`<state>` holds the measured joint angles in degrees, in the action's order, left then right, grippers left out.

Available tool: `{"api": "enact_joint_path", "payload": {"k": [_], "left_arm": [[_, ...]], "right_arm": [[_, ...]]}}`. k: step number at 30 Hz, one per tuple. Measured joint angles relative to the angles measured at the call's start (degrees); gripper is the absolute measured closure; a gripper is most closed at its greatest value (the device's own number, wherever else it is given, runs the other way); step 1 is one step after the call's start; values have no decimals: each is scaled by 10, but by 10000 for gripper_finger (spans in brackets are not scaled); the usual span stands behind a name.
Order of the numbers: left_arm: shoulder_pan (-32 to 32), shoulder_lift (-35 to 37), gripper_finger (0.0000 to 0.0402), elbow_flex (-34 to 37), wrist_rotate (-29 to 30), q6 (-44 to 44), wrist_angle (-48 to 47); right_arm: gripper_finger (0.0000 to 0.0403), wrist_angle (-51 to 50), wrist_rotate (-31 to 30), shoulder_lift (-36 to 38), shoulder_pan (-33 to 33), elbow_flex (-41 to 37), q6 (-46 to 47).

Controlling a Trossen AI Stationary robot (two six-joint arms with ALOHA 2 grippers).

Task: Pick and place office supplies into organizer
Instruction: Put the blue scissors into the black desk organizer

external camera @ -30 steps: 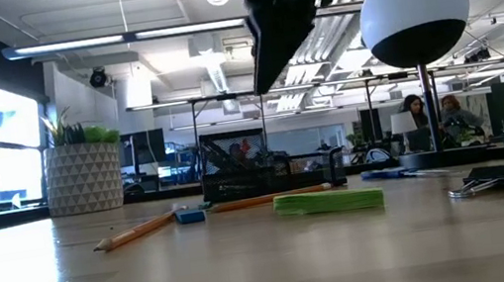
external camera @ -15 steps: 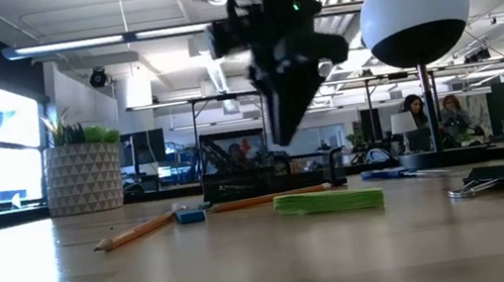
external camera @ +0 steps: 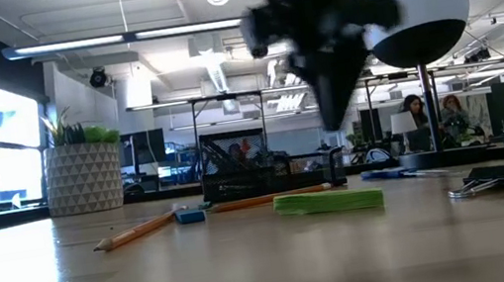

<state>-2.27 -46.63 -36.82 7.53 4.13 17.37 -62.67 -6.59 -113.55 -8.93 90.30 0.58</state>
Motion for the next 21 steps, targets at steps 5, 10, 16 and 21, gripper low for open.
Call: {"api": "enact_joint_path", "payload": {"k": [5, 10, 16, 21], "left_arm": [[0, 0, 401, 0, 0, -14, -1], [0, 0, 401, 0, 11, -14, 4], [0, 0, 401, 0, 35, -11, 9], [0, 0, 401, 0, 41, -10, 8]], "right_arm": [[335, 77, -42, 125, -12, -200, 82], [344, 185, -57, 292, -10, -338, 164], [331, 197, -124, 398, 25, -407, 253], [284, 195, -114, 409, 70, -434, 307]]}}
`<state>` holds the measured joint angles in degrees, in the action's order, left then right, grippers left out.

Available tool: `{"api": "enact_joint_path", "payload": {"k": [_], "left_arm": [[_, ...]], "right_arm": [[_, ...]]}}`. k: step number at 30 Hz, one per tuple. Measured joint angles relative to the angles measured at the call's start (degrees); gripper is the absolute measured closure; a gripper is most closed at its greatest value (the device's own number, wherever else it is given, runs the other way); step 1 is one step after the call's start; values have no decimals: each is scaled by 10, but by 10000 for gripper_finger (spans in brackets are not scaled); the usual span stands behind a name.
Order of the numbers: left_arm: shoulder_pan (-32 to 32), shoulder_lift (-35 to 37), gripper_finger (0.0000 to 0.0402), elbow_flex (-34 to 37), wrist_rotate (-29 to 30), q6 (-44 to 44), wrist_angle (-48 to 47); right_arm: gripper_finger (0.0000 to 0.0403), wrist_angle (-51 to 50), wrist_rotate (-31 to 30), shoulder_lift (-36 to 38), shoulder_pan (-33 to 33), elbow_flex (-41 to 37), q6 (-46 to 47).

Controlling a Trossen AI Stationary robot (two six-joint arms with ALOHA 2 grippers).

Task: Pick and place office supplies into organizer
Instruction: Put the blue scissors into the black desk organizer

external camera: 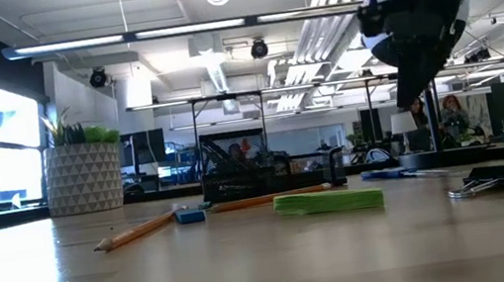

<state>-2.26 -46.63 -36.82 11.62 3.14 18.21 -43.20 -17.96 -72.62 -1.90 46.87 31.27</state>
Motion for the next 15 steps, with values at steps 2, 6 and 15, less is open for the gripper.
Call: {"api": "enact_joint_path", "payload": {"k": [2, 6, 15], "left_arm": [[0, 0, 401, 0, 0, 0, -1], [0, 0, 401, 0, 0, 9, -3], [0, 0, 401, 0, 0, 20, -3]], "right_arm": [[263, -2, -1, -4, 19, -9, 15], [228, -2, -33, -8, 65, -14, 18], [225, 83, 33, -26, 200, -15, -41]]}}
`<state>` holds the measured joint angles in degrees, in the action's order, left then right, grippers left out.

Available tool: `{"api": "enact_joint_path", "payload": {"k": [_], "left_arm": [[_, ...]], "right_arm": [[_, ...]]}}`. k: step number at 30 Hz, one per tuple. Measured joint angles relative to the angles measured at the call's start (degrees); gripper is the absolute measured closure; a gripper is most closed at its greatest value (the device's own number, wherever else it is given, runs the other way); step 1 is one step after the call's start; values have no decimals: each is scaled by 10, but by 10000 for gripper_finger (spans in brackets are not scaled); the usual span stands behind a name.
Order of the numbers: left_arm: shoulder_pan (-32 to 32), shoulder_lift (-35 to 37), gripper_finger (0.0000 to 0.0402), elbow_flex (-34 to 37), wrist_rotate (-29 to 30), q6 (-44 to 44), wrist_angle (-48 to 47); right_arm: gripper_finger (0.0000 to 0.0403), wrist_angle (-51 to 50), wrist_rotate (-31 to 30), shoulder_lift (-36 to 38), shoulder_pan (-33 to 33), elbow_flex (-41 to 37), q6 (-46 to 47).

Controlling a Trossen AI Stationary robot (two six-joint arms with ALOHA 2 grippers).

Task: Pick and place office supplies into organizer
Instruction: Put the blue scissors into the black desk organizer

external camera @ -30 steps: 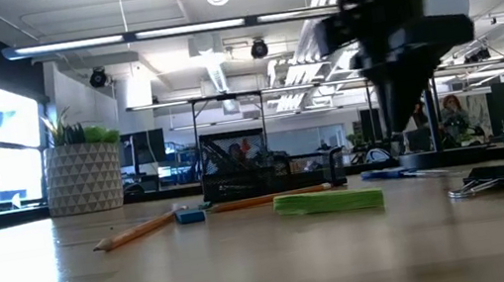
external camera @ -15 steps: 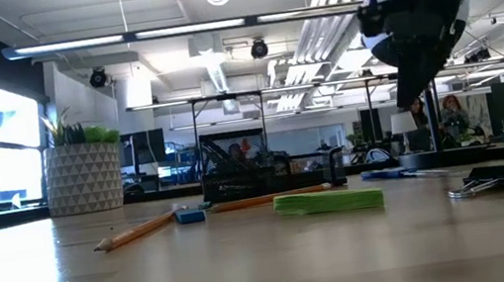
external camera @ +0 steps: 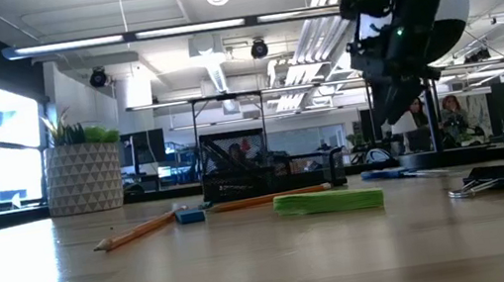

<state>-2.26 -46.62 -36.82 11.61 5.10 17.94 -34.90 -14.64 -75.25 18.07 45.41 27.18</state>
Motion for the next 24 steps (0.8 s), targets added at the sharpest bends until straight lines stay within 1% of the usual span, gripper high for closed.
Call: {"api": "enact_joint_path", "payload": {"k": [3, 6, 10, 13, 18, 20, 24], "left_arm": [[0, 0, 401, 0, 0, 6, 0], [0, 0, 401, 0, 0, 7, -1], [0, 0, 401, 0, 0, 7, -1], [0, 0, 401, 0, 0, 7, -1], [0, 0, 401, 0, 0, 7, -1], [0, 0, 401, 0, 0, 7, -1], [0, 0, 401, 0, 0, 7, -1]], "right_arm": [[238, -11, 18, -24, 28, 0, -18], [252, -34, 46, -47, 39, 0, -26], [266, -43, 106, -67, 31, 0, -19], [271, -40, 131, -73, 9, 0, 0], [271, -29, 124, -74, -21, -6, 19], [268, -24, 118, -74, -25, -22, 26], [253, 21, 124, -74, -25, -69, 31]]}}
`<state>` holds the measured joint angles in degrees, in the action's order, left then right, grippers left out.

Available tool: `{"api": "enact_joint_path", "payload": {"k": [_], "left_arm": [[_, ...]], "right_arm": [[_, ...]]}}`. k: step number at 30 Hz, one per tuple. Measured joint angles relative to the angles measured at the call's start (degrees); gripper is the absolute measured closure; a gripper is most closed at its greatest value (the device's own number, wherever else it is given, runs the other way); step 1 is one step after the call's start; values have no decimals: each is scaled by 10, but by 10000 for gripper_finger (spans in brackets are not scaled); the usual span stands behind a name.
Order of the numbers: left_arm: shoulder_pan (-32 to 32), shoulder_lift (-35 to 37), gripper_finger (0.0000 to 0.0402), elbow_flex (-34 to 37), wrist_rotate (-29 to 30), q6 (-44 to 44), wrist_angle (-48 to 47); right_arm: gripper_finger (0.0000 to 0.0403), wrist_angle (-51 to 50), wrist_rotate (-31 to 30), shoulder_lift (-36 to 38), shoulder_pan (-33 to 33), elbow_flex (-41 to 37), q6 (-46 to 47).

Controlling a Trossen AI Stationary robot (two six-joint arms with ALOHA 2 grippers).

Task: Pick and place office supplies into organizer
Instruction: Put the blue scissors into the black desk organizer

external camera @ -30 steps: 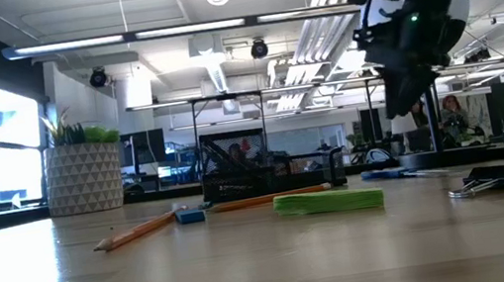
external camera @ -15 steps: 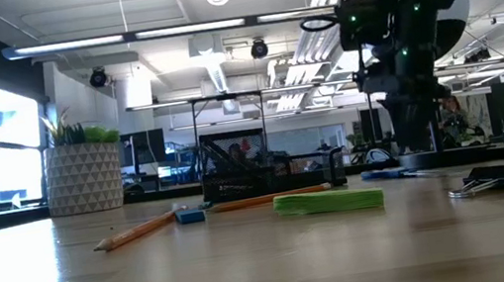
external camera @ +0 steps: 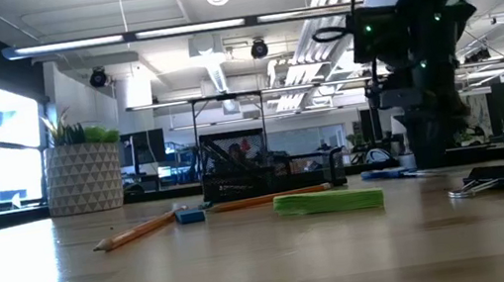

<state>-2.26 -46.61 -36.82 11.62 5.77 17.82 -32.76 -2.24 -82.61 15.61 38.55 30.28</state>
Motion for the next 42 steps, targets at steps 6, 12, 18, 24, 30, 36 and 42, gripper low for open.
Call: {"api": "enact_joint_path", "payload": {"k": [6, 12, 18, 24, 30, 36, 42], "left_arm": [[0, 0, 401, 0, 0, 1, 0], [0, 0, 401, 0, 0, 2, 0], [0, 0, 401, 0, 0, 4, 0], [0, 0, 401, 0, 0, 4, 0], [0, 0, 401, 0, 0, 4, 0], [0, 0, 401, 0, 0, 4, 0], [0, 0, 401, 0, 0, 4, 0]], "right_arm": [[212, 58, 13, 1, 0, -23, 3], [188, 55, 14, 1, 1, -7, -6], [190, 56, 14, 1, 1, 13, -2], [197, 56, -4, 1, -2, 15, 25], [207, 59, -37, 1, -32, 15, 49], [219, 58, -65, 1, -57, 15, 72], [233, 77, -76, -10, -73, 15, 84]]}}
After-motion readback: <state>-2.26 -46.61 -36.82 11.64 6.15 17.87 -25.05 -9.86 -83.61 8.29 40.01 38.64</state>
